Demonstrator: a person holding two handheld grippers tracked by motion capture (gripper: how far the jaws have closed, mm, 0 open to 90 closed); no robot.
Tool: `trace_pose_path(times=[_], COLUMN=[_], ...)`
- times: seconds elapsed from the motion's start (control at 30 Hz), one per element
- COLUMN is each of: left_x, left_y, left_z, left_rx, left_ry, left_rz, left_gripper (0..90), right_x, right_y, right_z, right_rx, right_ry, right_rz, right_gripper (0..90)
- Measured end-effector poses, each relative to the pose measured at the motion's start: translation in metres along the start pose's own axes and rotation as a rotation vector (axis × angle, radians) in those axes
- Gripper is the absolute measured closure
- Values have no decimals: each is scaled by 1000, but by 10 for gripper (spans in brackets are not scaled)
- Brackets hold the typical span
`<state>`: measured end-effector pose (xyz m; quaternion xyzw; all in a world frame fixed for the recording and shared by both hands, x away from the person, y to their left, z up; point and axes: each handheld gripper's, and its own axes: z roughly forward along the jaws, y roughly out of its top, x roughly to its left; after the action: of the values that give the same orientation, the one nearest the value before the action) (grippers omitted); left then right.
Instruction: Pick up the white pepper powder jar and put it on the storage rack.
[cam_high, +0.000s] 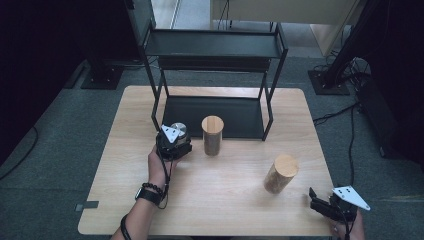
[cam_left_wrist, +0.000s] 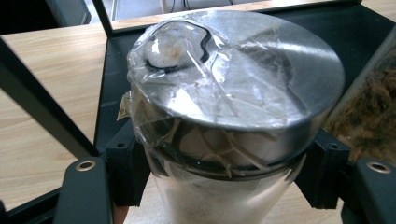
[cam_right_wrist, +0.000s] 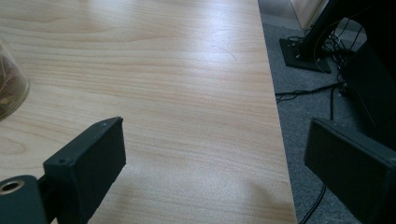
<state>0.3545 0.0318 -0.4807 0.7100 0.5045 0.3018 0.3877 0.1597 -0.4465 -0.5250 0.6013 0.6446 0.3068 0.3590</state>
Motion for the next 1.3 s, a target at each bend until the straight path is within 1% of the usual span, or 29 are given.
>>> trace_pose_path(times=[0.2, 0.37, 0.87, 1.1, 1.3], left_x=[-2, -1, 0, 3, 5], left_y=[7, 15, 26, 32, 35], left_z=[4, 11, 30, 38, 48], left_rx=[-2, -2, 4, 5, 14], left_ry=[3, 10, 28, 32, 35], left_rz=[-1, -1, -1, -10, -31], left_gripper=[310, 310, 310, 310, 310], right_x=[0, 0, 0, 0, 0], right_y=[0, 0, 0, 0, 0], right_z=[0, 0, 0, 0, 0], right_rx=[0, 1, -1, -2, -2], right_ry=[2, 4, 5, 5, 5], right_rz=[0, 0, 0, -1, 0], right_gripper=[56, 56, 56, 56, 56])
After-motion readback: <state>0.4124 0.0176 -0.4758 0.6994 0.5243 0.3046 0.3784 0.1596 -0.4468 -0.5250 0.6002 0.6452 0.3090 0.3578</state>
